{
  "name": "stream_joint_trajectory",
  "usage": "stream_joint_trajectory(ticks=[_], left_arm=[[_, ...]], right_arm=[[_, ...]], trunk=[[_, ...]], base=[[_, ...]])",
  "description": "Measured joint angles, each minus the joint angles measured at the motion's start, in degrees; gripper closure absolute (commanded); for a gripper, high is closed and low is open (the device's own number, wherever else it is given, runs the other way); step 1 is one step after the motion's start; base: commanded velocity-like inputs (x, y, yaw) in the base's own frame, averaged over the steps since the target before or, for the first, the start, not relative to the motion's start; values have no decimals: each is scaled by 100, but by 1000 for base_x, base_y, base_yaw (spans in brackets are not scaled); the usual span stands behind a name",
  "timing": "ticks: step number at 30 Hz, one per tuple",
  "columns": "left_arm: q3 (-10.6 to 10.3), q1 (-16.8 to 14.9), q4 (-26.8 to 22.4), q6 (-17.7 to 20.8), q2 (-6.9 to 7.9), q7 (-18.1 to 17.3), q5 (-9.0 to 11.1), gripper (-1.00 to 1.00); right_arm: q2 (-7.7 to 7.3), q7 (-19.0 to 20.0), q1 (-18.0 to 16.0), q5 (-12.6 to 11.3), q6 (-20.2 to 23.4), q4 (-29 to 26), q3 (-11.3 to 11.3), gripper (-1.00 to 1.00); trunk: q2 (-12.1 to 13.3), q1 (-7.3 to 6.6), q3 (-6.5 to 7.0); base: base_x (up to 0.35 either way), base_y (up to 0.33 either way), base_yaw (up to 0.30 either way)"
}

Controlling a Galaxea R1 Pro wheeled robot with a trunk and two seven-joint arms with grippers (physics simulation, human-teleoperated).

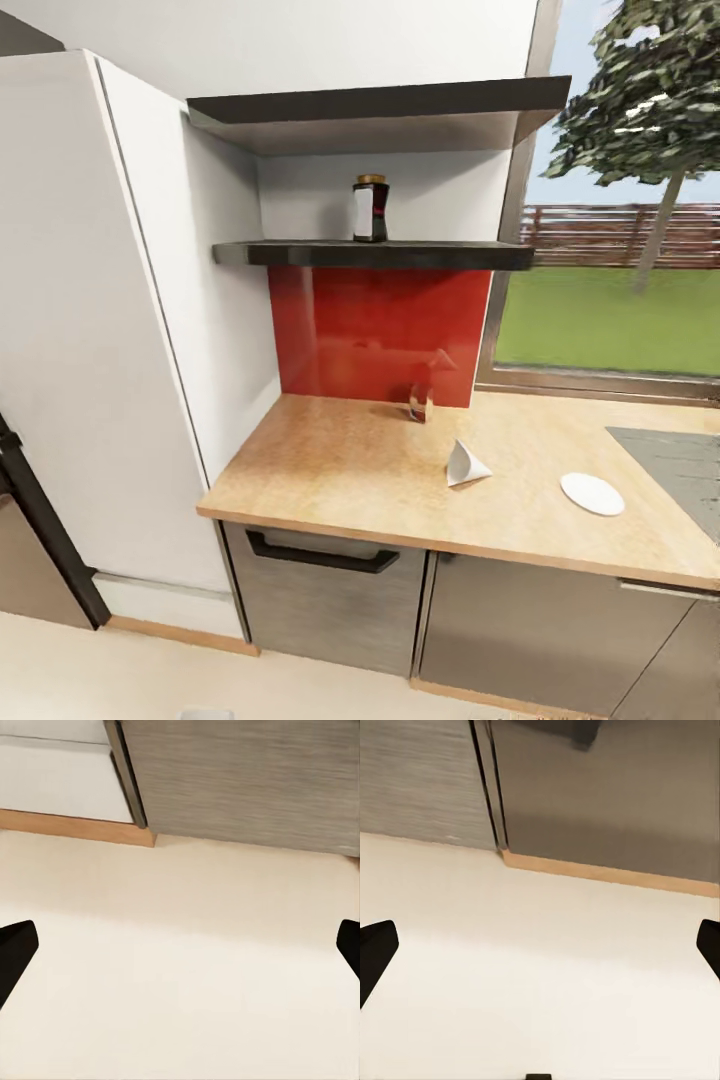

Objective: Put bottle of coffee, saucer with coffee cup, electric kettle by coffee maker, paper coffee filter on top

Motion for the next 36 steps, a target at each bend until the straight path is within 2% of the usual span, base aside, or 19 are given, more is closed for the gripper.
stream_joint_trajectory(ticks=[27,36], left_arm=[[3,0,3,-22,1,15,0,-100],[4,8,0,-52,0,42,0,-100]], right_arm=[[-2,26,0,-4,0,-8,0,-100],[0,17,0,-21,7,-24,0,-100]], trunk=[[0,1,0],[1,3,0]], base=[[5,336,-287],[-135,304,-287]])
